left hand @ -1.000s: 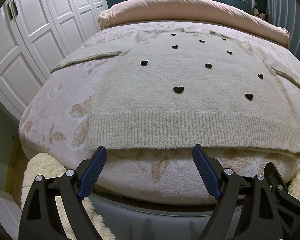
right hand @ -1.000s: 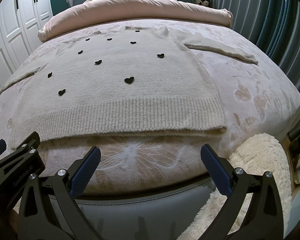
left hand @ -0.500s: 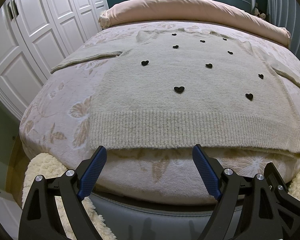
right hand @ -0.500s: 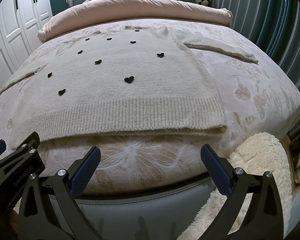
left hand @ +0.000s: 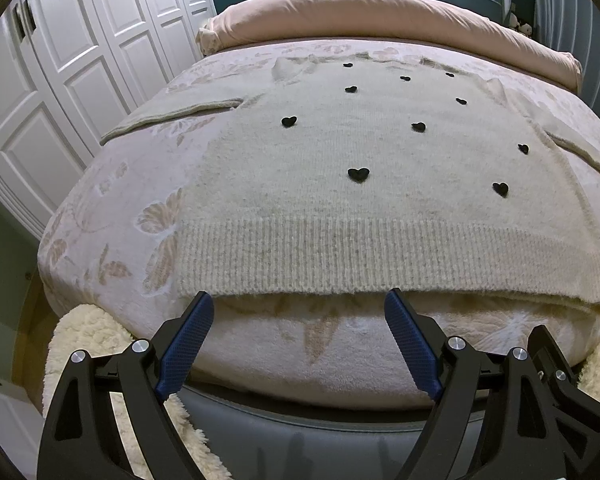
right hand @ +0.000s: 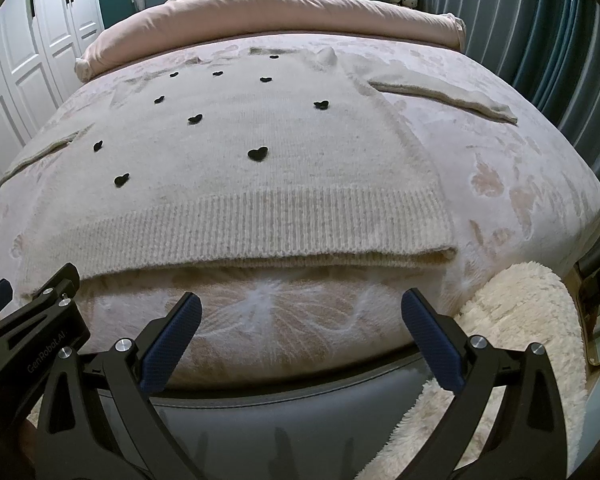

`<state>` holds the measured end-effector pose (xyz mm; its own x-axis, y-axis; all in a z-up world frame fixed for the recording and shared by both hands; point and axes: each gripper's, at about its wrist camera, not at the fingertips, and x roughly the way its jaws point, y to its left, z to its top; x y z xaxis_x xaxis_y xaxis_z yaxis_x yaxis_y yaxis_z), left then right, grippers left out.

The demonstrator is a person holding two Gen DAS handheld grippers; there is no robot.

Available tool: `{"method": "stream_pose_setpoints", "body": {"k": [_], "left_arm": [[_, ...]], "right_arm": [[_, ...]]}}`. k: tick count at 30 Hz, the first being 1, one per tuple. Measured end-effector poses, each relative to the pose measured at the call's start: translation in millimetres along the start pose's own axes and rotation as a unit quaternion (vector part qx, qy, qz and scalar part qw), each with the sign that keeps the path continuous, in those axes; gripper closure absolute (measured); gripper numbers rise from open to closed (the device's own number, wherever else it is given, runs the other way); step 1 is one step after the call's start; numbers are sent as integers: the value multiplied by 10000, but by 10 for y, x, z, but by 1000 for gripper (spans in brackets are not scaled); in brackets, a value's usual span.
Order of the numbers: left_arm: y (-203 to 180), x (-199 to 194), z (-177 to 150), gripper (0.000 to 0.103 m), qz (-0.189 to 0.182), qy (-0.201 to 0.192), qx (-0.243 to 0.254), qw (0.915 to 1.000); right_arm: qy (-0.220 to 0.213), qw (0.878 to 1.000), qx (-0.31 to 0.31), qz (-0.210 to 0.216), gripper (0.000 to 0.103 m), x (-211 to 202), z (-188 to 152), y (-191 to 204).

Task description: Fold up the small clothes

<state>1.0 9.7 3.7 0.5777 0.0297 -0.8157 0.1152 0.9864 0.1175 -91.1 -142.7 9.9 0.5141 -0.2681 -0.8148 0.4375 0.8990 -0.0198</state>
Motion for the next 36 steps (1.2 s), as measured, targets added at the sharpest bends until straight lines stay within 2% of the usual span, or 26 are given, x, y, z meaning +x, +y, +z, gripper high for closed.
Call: {"method": "stream_pose_setpoints", "body": {"k": [14, 26, 30, 34, 36], "left_arm": [[-38, 59, -16, 20, 37, 61, 40, 10000], [-153, 264, 32, 17, -12, 272, 132, 9995], [-65, 317, 201, 17, -145, 251, -78, 9995], [53, 400, 449, 17, -154, 180, -324, 9992], [103, 464, 582, 17, -177, 162, -392, 9989]], "right_arm": [[82, 10000, 28, -1, 5, 55, -5, -4], [306, 9995, -21, 37, 5, 298, 40, -22], [220, 9996, 47, 143, 5, 387, 232, -180], [207, 9962, 772, 341, 5, 646, 757, -791], [111, 9940, 1050, 285, 5, 780, 1021, -1110]]}}
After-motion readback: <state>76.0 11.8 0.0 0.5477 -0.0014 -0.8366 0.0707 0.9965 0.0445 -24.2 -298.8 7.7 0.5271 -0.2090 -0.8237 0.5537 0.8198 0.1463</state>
